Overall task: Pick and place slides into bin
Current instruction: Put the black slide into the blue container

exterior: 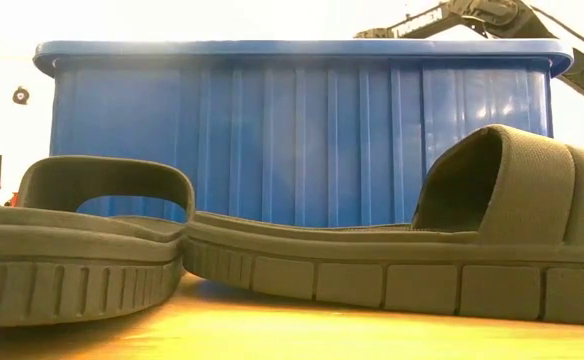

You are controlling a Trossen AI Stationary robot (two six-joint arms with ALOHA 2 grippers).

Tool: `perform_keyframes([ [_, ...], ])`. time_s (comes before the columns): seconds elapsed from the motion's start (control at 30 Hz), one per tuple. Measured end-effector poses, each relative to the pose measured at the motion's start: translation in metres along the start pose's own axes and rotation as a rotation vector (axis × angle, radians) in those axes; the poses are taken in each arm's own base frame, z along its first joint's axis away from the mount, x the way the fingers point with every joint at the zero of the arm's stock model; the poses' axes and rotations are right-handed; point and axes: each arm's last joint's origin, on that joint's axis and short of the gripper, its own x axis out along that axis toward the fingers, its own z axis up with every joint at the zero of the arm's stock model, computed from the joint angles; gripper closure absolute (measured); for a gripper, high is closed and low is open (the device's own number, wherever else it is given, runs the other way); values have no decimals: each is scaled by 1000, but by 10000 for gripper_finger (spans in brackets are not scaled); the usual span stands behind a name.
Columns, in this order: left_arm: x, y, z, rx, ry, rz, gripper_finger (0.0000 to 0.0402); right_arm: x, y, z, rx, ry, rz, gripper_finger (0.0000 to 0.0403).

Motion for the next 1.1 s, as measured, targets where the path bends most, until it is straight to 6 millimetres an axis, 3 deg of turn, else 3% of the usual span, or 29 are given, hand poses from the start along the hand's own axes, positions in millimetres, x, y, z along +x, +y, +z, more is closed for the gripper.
perform_keyframes([
  [0.33,0,0,0,1,0,0,139,2,2,2,-20,56,-107,239],
  [0.7,0,0,0,2,0,-1,139,6,18,14,-125,31,-125,258],
  [0.87,0,0,0,2,0,-2,139,6,25,17,-45,42,-169,265],
  [1.1,0,0,0,11,1,-2,139,9,55,26,-110,112,-313,273],
])
